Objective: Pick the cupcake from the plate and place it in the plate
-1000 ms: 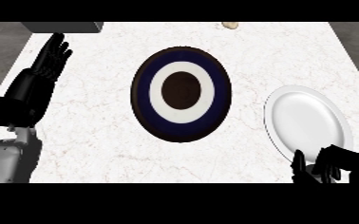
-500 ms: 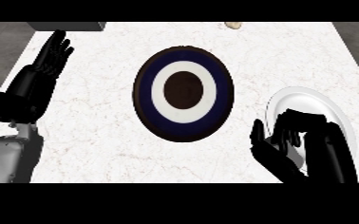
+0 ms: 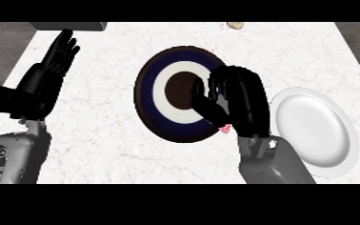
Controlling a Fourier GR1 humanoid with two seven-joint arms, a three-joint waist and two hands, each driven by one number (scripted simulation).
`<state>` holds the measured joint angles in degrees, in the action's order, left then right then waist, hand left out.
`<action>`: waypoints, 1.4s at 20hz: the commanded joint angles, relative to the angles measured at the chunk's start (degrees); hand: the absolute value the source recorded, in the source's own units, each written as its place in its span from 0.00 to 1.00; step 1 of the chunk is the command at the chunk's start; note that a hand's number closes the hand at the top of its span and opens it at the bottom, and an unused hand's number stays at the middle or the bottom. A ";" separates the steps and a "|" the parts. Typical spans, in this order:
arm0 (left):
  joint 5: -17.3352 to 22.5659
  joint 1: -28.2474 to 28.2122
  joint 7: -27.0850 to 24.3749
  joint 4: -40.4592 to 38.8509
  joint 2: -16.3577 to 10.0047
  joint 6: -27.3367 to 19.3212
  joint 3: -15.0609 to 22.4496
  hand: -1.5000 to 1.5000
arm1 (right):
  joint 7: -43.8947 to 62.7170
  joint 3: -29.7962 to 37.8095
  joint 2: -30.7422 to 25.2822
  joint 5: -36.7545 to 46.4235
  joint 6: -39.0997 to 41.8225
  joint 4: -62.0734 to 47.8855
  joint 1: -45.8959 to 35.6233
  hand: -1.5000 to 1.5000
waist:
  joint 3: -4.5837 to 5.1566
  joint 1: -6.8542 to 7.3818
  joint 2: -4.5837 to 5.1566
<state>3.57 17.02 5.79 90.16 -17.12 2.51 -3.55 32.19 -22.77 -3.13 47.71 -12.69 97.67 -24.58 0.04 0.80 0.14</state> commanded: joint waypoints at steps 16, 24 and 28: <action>1.68 0.80 1.71 1.53 -0.33 3.45 -1.83 0.50 | -10.12 -4.03 3.13 -23.71 -22.22 -49.77 -24.30 0.00 | -0.07 2.12 0.51; -0.66 1.44 1.01 0.30 1.54 1.93 -0.25 0.50 | -25.50 -0.91 3.13 -37.72 -32.53 -49.54 -26.84 0.00 | -0.11 2.24 0.68; -1.04 0.10 2.84 3.18 2.49 1.05 0.49 0.50 | -32.30 3.07 3.13 -45.60 -31.22 -45.86 -24.67 0.00 | -0.13 1.24 0.28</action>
<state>2.62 17.70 7.17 91.38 -15.17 3.97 -3.48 6.66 -22.21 0.00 9.17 -43.08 49.35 -51.32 -0.06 2.52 0.64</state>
